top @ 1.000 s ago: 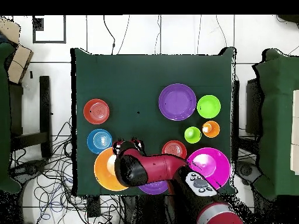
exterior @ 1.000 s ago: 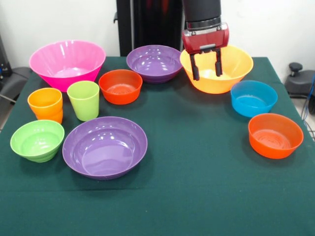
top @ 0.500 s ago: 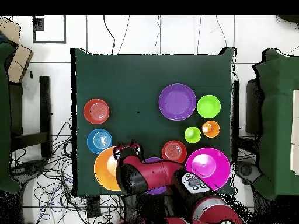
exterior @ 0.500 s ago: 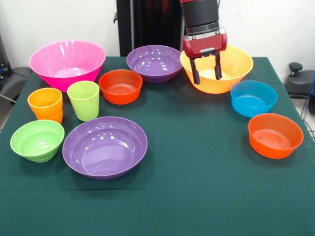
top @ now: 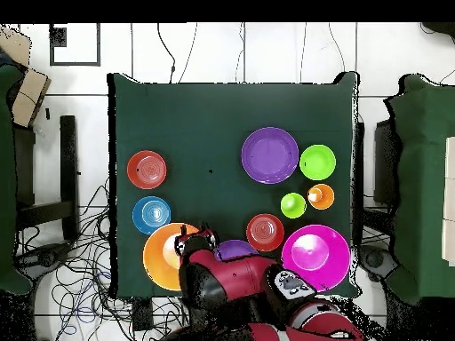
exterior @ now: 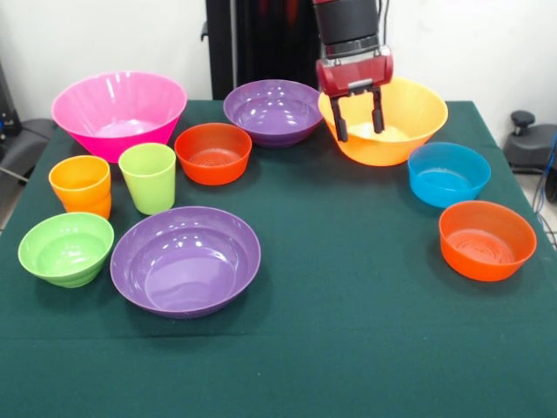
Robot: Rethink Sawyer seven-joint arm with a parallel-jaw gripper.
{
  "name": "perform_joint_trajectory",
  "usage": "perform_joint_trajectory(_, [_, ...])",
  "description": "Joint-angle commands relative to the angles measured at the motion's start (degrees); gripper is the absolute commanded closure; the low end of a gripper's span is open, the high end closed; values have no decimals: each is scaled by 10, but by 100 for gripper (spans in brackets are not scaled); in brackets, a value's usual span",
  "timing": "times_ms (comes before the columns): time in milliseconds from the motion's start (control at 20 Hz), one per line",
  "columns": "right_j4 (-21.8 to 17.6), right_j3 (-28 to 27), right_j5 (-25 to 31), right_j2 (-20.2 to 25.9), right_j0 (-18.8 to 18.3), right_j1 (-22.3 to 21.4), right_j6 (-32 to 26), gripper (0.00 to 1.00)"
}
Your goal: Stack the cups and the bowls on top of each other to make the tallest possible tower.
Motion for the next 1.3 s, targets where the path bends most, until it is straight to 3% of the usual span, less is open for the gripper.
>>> perform_joint_trajectory(50, [-30,31,-18,-3,26,-10,73,0])
perform_joint_trajectory(300, [-28,31,-36,-33,61,-7,67,0])
perform_joint_trajectory(500, [-16,8,-91,-72,97,42,69,0])
perform_joint_trajectory(800, [-45,-30,-94,-59,78,84,63,0])
perform_joint_trajectory(1000, [-83,-44,23,-23,58,27,14,0])
perform_joint_trajectory(1300, [-151,-39,178,120,-33,-32,-49,0])
